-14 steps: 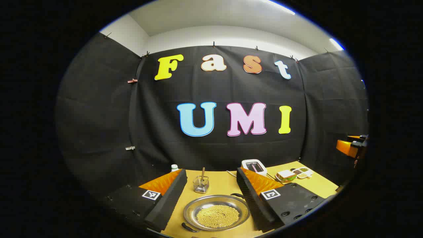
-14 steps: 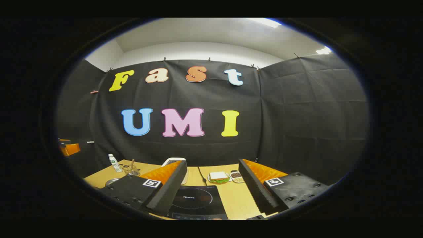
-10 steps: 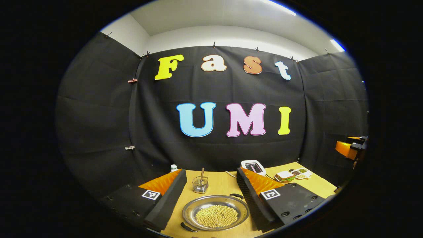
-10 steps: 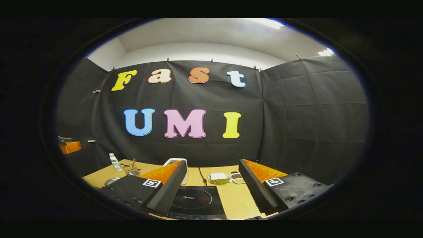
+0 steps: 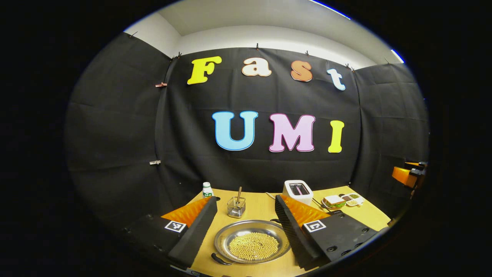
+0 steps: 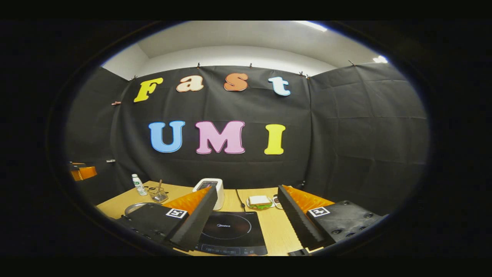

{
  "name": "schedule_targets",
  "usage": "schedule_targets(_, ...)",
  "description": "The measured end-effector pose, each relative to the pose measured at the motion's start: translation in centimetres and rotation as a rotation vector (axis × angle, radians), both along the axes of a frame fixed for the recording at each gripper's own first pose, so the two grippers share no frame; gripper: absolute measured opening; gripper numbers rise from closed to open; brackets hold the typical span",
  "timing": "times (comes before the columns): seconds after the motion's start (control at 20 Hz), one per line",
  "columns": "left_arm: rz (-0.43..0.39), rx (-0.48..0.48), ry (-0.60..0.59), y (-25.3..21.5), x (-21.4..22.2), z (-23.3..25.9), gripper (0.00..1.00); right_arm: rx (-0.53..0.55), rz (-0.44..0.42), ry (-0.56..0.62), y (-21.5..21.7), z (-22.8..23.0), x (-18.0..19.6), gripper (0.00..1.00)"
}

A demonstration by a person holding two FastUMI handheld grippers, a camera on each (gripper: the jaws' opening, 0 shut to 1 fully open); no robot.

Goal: First push the handle of the pot to place it horizontally, then grasp the pot with both hands and set it on the induction cooktop.

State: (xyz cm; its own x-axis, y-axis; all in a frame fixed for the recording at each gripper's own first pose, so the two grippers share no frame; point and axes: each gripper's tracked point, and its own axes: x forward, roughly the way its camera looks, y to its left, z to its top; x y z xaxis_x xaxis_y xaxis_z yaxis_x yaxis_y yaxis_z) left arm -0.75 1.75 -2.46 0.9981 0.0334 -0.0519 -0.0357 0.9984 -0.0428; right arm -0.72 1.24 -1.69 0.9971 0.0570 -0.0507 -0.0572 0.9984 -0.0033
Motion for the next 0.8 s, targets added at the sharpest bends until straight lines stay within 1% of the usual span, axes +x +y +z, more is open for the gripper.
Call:
schedule_targets(0.2,-0.004,0.003,0.001,-0.2,-0.2,-0.2,0.95,0.007,0.003,0.001,0.0,-0.2,0.0,0.98)
schedule_targets(0.45,-0.021,0.013,0.031,-0.8,-0.3,-1.2,0.95,0.015,0.003,0.006,-0.2,-0.4,-0.2,0.98)
schedule_targets(0.8,-0.021,-0.069,0.100,-0.3,0.1,-3.3,0.95,0.011,-0.005,0.020,-0.8,-1.0,-0.4,0.98)
